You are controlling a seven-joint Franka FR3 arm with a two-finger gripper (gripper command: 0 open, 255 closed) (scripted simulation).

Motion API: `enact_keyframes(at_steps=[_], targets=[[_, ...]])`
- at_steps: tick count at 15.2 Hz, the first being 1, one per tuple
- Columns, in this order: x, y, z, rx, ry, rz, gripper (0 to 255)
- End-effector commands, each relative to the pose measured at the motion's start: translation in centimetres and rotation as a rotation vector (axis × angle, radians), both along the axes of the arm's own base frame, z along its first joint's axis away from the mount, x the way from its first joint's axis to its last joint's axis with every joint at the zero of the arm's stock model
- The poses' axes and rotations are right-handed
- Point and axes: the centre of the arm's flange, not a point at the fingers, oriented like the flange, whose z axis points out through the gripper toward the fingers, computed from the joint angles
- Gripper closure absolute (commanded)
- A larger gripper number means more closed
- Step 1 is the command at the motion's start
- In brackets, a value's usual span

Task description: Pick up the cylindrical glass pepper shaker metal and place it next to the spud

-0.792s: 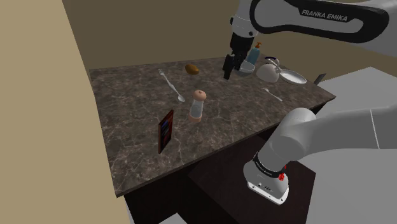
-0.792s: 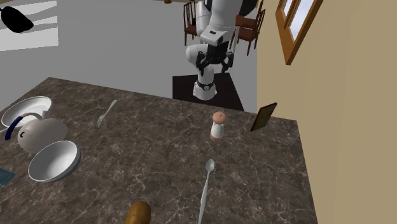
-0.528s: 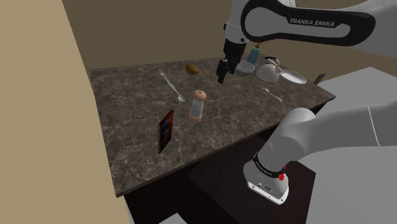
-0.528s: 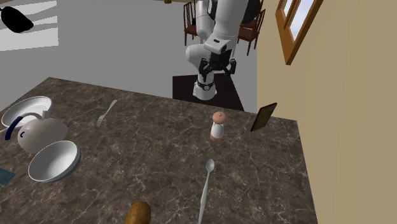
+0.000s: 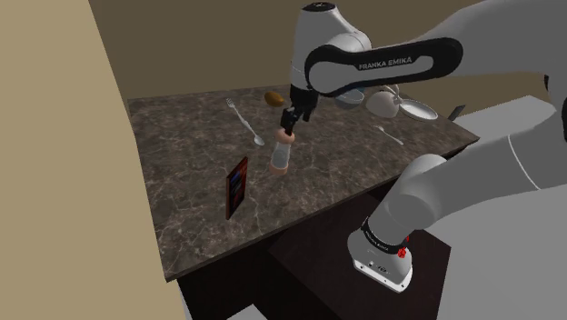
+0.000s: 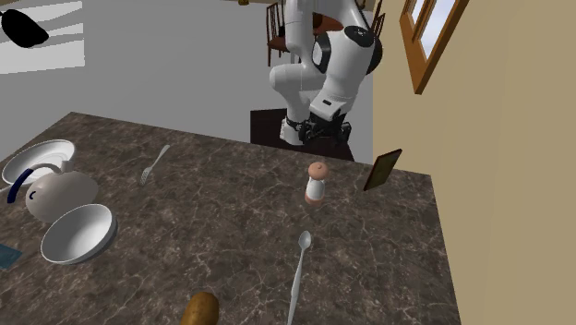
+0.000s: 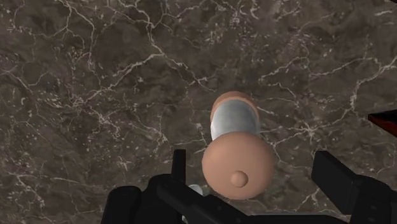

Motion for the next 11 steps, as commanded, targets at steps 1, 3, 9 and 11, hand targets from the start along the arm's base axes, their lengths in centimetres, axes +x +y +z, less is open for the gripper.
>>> enact_keyframes(at_steps=[1, 3, 9, 11], targets=[[1.5, 0.5, -2.1, -0.011, -0.009, -0.009, 0], [1.8, 0.6, -3.1, -0.013, -0.010, -0.011, 0], [1.9, 0.0, -6.2, -0.013, -0.010, -0.011, 0], [1.9, 0.0, -6.5, -0.013, -0.010, -0.011, 0]])
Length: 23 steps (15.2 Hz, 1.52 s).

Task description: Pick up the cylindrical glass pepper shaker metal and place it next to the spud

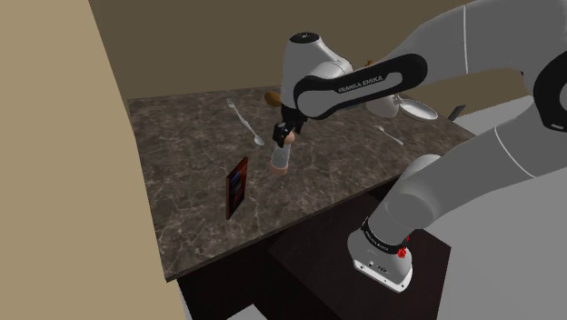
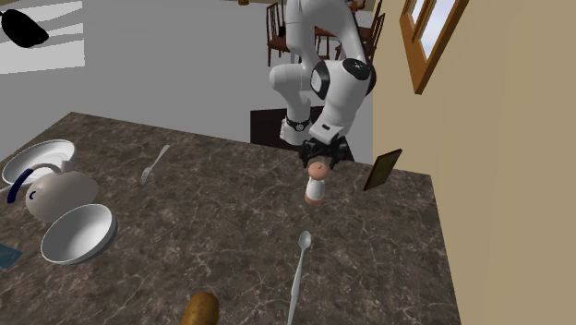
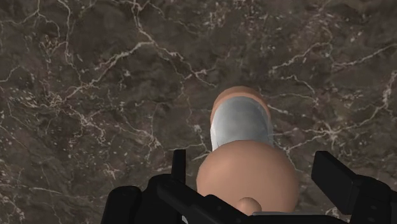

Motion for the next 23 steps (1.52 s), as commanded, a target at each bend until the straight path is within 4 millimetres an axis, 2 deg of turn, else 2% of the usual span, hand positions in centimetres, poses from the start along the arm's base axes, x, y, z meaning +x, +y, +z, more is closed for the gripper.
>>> enact_keyframes(at_steps=[1, 6, 7, 16, 23], targets=[[0.1, -0.1, -0.2, 0.000, -0.001, 0.000, 0], [0.1, -0.1, -0.2, 0.000, -0.001, 0.000, 0], [0.1, -0.1, -0.2, 0.000, -0.001, 0.000, 255], [0.1, -0.1, -0.2, 0.000, -0.001, 0.000, 255], [0.1, -0.1, 3.5, 0.000, -0.001, 0.000, 255]])
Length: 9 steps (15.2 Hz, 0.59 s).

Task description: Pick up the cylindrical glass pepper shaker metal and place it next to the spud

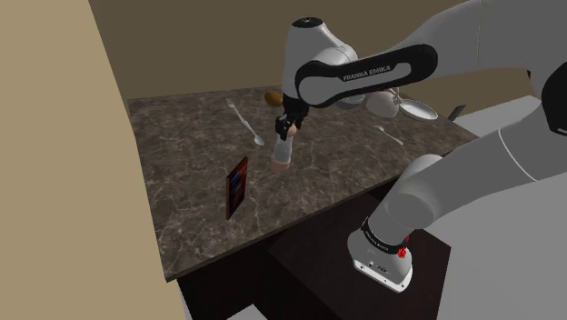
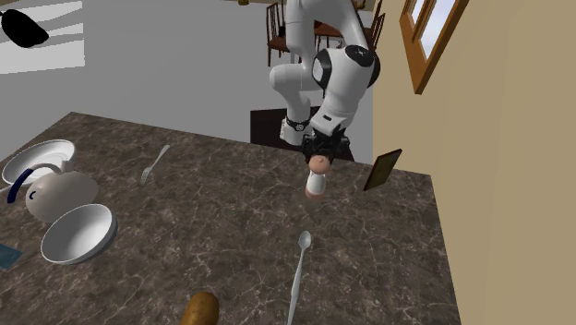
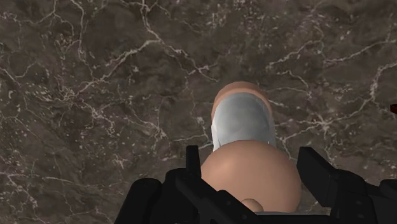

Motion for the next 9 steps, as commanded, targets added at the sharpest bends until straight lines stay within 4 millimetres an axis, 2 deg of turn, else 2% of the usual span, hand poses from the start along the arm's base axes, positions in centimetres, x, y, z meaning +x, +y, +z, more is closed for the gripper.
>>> enact_keyframes(at_steps=[1, 9], targets=[[0.0, -0.1, 1.0, 0.000, 0.000, 0.000, 255], [0.0, -0.1, 5.2, 0.000, 0.000, 0.000, 255]])
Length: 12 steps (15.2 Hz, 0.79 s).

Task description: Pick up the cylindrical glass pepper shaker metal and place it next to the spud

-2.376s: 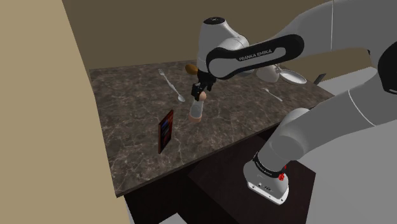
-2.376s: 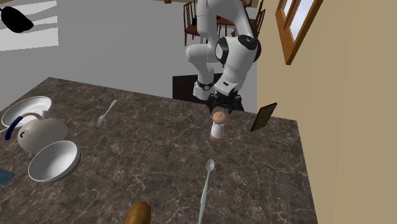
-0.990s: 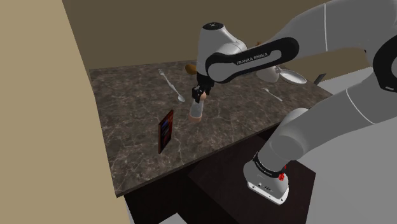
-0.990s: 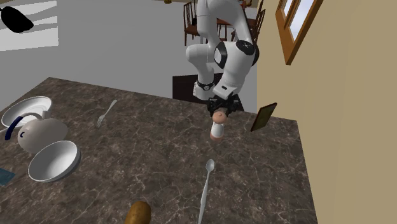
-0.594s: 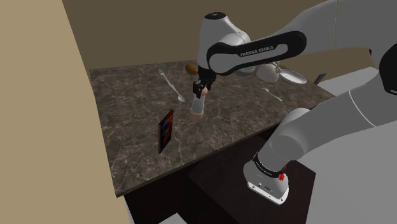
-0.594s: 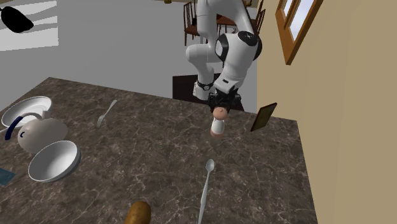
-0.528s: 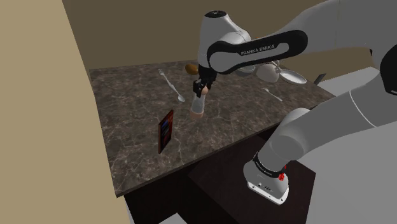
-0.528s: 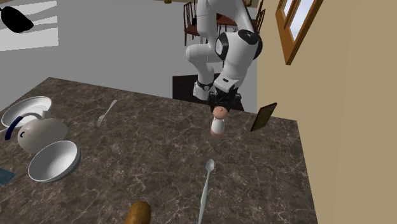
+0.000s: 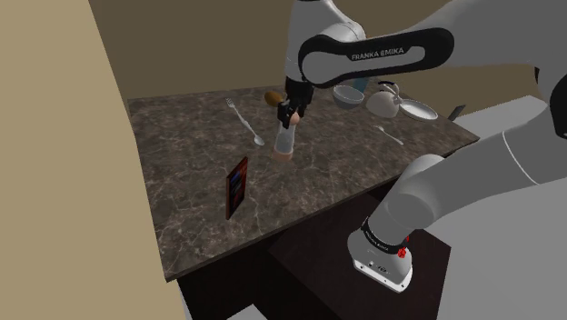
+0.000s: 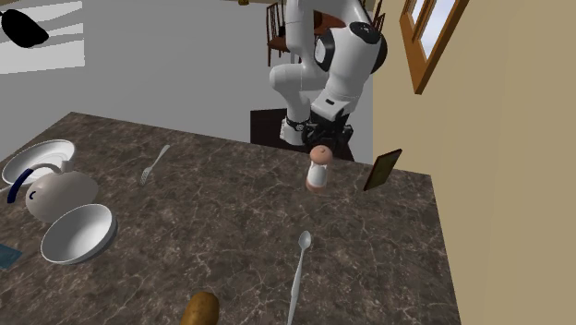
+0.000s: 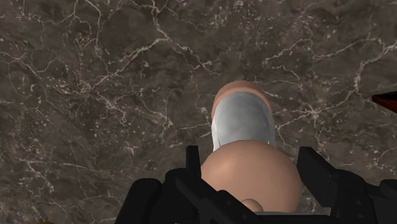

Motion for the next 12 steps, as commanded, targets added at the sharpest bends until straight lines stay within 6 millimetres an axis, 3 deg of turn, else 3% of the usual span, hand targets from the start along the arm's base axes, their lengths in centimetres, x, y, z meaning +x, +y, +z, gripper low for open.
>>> enact_keyframes(at_steps=[1, 12], targets=[[-0.1, 0.0, 1.0, 0.000, 0.000, 0.000, 255], [-0.1, 0.0, 6.8, 0.000, 0.000, 0.000, 255]])
